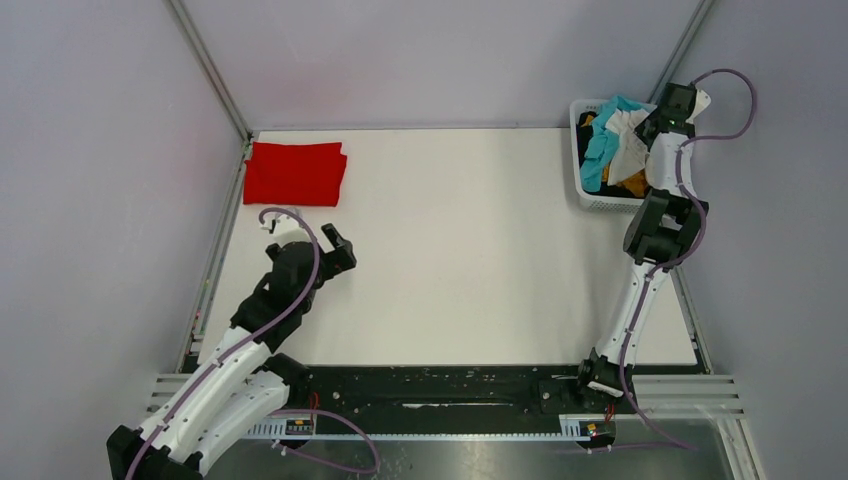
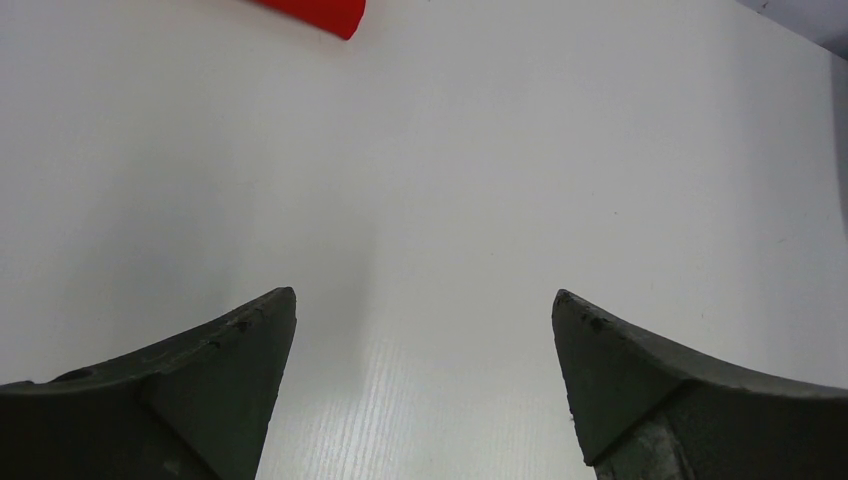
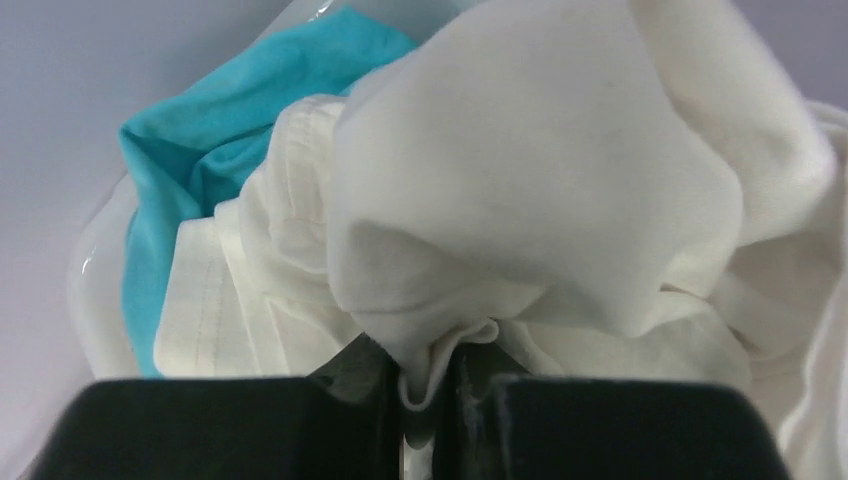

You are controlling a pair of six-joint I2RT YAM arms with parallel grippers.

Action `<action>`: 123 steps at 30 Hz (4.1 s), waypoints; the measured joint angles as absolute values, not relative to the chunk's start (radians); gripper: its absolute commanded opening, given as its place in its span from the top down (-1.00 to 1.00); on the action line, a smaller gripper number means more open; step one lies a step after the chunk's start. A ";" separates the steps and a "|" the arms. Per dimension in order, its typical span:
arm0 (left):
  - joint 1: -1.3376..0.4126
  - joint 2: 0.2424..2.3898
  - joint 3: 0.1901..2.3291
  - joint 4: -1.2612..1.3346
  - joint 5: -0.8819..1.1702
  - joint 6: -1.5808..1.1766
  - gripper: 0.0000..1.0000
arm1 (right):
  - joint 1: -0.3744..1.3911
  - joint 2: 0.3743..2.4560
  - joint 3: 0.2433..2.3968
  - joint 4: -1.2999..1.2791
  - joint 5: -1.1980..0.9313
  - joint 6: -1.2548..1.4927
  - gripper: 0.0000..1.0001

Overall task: Fold and stack the t-shirts
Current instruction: Grab crumpled tshirt from bin with the right arm, then move the tshirt to the center of the board, then flatten out the tshirt

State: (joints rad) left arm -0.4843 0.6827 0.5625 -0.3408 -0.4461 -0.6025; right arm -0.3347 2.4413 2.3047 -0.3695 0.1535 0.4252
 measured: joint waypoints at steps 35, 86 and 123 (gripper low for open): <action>-0.485 0.449 0.565 -0.612 -0.574 -0.813 -0.98 | 0.392 1.662 1.990 -0.236 -0.651 0.392 1.00; -1.176 1.654 1.109 -0.476 -0.252 -0.801 -0.54 | 0.189 1.194 0.797 -0.301 -0.010 0.626 -0.99; -0.811 1.327 0.798 -0.440 -0.395 -0.827 1.00 | 0.137 1.347 0.797 -0.297 -0.128 0.588 -0.79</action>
State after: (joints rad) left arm -0.8108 1.3273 0.7979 -0.4400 -0.3950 -0.8272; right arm 0.1368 1.3472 0.7975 -0.2966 -0.1276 0.5880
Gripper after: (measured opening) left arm 0.025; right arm 0.904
